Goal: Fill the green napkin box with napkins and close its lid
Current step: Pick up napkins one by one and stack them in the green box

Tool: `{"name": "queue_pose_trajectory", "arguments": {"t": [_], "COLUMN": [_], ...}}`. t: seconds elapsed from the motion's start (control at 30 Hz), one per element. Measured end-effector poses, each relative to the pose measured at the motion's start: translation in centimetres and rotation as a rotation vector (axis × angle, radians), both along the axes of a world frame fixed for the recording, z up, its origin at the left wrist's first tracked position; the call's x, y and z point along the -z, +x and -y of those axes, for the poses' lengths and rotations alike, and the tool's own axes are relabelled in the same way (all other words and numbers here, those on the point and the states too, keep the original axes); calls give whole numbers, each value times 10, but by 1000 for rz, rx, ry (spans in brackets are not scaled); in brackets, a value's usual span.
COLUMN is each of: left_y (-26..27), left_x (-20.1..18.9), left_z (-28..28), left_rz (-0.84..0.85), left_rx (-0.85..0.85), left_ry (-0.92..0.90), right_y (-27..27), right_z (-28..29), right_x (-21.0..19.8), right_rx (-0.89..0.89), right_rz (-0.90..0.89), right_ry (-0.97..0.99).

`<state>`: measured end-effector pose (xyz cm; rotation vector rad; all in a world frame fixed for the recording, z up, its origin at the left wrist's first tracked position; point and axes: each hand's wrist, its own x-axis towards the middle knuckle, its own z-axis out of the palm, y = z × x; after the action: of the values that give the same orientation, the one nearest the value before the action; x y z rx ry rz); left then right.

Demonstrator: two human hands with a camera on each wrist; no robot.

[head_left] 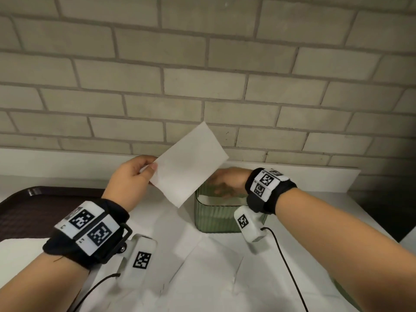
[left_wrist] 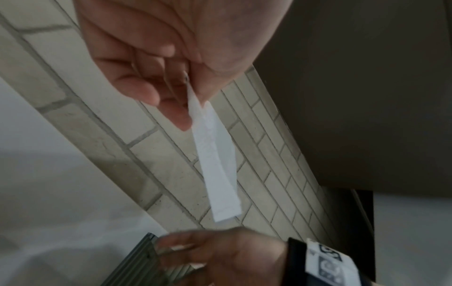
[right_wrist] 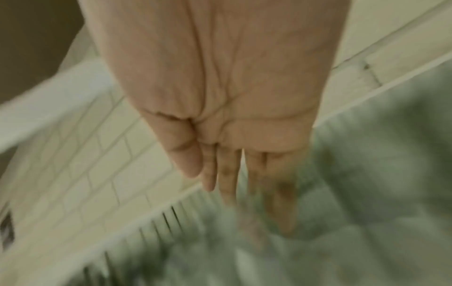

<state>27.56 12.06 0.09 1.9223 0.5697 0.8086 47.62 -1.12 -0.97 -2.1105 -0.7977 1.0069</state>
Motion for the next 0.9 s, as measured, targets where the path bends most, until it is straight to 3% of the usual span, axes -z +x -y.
{"name": "queue_pose_trajectory", "arguments": {"t": [0.1,0.2,0.3,0.4,0.43,0.67,0.83,0.9], "left_y": [13,33,58,82,90,124,131,132], "left_x": [-6,-11,-14,-15,-14,7,16,18], "left_z": [-1,2,4,7,8,22,26,28], "left_rz": [-49,-128,-210,-305,-320,-340,-478,-535], "left_rx": [24,52,109,150,153,93,114,139], "left_ry": [11,40,37,32,20,42,261,353], "right_y": [4,9,17,22,24,31,30,29], "right_z": [18,36,48,58,61,67,58,53], "right_x": [-25,-47,-56,-53,-50,-14,4,9], "right_rx": [241,318,268,200,215,397,442,389], "right_rz": [-179,-308,-195,201,260,25,-31,54], "right_ry": [368,563,481,281,249,189,113,13]}}
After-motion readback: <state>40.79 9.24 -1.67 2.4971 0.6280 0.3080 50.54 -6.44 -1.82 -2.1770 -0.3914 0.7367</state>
